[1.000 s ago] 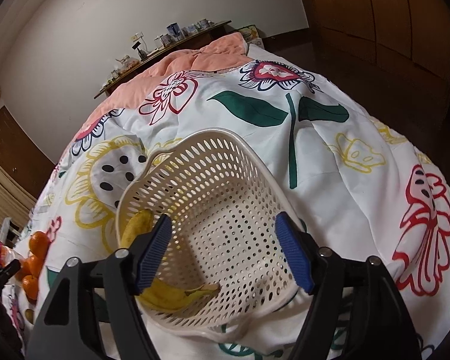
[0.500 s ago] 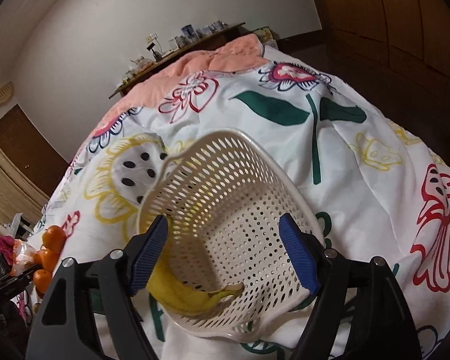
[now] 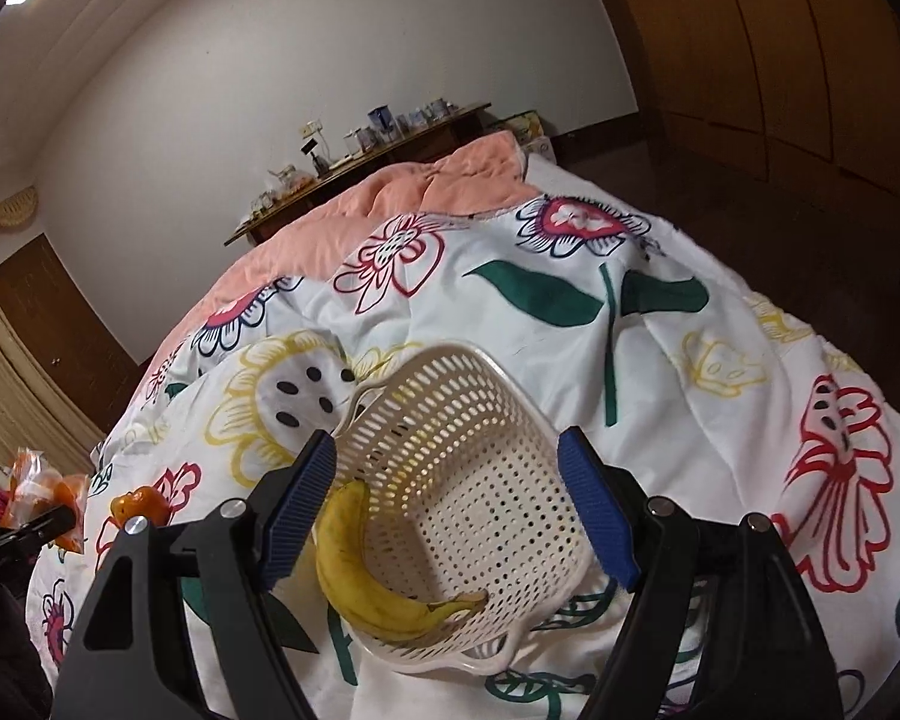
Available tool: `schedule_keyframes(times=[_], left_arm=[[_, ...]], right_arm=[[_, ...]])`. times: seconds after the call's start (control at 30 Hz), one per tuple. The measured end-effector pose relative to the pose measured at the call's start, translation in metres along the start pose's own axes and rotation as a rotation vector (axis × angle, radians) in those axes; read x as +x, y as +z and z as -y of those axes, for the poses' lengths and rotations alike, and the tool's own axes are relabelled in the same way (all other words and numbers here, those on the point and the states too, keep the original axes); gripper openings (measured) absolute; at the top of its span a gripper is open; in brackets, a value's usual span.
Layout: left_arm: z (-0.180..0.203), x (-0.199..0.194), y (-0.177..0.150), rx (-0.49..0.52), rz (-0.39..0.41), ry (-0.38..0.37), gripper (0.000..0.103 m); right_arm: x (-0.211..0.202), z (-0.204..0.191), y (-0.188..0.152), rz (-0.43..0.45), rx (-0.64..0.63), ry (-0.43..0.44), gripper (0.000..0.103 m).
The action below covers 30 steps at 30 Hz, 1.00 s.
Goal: Organize fruits
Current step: 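Carry the mesh bag with the left gripper toward the white basket, then lower the mesh bag into the basket and open the left gripper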
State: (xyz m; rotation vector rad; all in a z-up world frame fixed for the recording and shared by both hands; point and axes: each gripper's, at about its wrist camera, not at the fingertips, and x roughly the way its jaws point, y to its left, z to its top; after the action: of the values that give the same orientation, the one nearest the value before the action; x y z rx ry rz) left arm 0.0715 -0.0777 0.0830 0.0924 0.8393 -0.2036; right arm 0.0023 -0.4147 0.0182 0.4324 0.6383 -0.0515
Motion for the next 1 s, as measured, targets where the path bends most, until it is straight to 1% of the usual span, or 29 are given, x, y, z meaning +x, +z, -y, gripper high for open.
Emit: schedule_keyframes(times=[0.17,0.27,0.37,0.43,0.57,0.7,0.77,0.83,0.87,0.9,1.0], left_arm=[[0.059,0.017,0.018,0.094,-0.034,-0.131,0.052],[0.094,0.029,0.025,0.158,-0.054,-0.185,0.052],[0.127,0.048,0.029,0.212,-0.09,-0.224,0.052],[0.142,0.059,0.03,0.233,-0.115,-0.241,0.052],[0.169,0.078,0.031,0.268,-0.16,-0.269,0.052],[0.185,0.091,0.033,0.286,-0.181,-0.272,0.053],[0.189,0.098,0.035,0.285,-0.186,-0.265,0.057],[0.191,0.098,0.037,0.283,-0.171,-0.258,0.065],[0.191,0.096,0.038,0.281,-0.163,-0.255,0.073],[0.191,0.095,0.038,0.279,-0.156,-0.255,0.076],[0.188,0.093,0.04,0.275,-0.147,-0.241,0.076]], right_arm=[[-0.003,0.012,-0.001,0.007,0.017,-0.029,0.076],[-0.001,0.022,-0.003,-0.003,0.039,-0.042,0.076],[0.004,0.031,-0.005,-0.025,0.054,-0.06,0.076],[0.007,0.036,-0.006,-0.038,0.059,-0.074,0.076],[0.012,0.043,-0.007,-0.054,0.072,-0.089,0.076],[0.016,0.049,-0.008,-0.067,0.084,-0.097,0.076],[0.018,0.05,-0.008,-0.072,0.086,-0.1,0.076],[0.019,0.051,-0.009,-0.076,0.087,-0.099,0.076],[0.02,0.051,-0.009,-0.077,0.087,-0.1,0.076],[0.021,0.05,-0.009,-0.079,0.088,-0.1,0.076],[0.022,0.05,-0.009,-0.082,0.088,-0.1,0.076]])
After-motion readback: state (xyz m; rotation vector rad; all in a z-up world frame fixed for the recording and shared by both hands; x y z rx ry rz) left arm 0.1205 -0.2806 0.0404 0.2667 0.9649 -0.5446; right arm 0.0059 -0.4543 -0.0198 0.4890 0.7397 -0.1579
